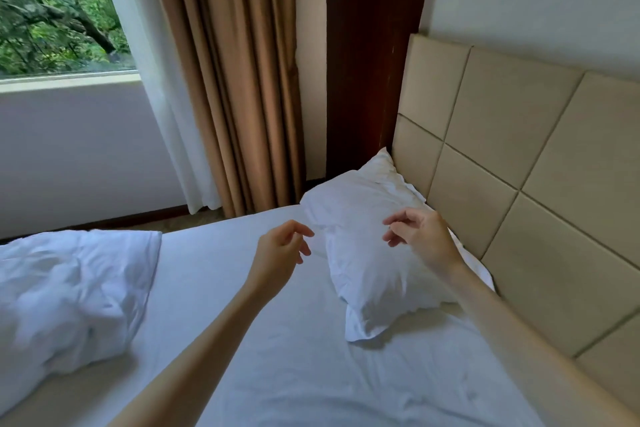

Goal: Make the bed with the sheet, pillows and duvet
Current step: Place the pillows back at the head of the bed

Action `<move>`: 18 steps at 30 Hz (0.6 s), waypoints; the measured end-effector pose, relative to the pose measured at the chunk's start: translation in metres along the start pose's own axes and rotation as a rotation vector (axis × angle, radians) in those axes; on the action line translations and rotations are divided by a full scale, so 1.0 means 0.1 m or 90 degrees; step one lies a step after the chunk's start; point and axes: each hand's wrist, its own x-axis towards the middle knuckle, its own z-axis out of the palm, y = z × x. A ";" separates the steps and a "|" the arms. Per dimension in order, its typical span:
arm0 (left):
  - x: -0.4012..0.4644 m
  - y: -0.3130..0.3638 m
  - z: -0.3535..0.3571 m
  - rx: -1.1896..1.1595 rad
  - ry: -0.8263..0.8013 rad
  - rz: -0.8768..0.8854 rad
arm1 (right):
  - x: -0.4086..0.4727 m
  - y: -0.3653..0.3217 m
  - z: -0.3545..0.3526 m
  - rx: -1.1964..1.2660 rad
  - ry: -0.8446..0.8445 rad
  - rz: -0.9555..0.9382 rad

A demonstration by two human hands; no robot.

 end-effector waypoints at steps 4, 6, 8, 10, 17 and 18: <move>-0.49 0.01 -0.52 -0.045 0.036 0.002 | -0.58 -0.34 0.28 0.047 -0.029 -0.012; -0.71 0.03 -0.72 -0.082 0.048 0.009 | -0.80 -0.48 0.39 0.072 -0.033 -0.017; -0.91 0.07 -0.88 -0.109 0.052 0.016 | -0.98 -0.61 0.49 0.085 -0.028 -0.028; -1.09 0.10 -1.01 -0.126 0.051 0.021 | -1.12 -0.72 0.58 0.090 -0.023 -0.035; -1.44 0.06 -1.35 -0.177 0.117 0.022 | -1.31 -0.94 0.87 0.074 -0.020 -0.060; -1.48 0.04 -1.38 -0.178 0.129 0.020 | -1.33 -0.95 0.91 0.080 -0.031 -0.059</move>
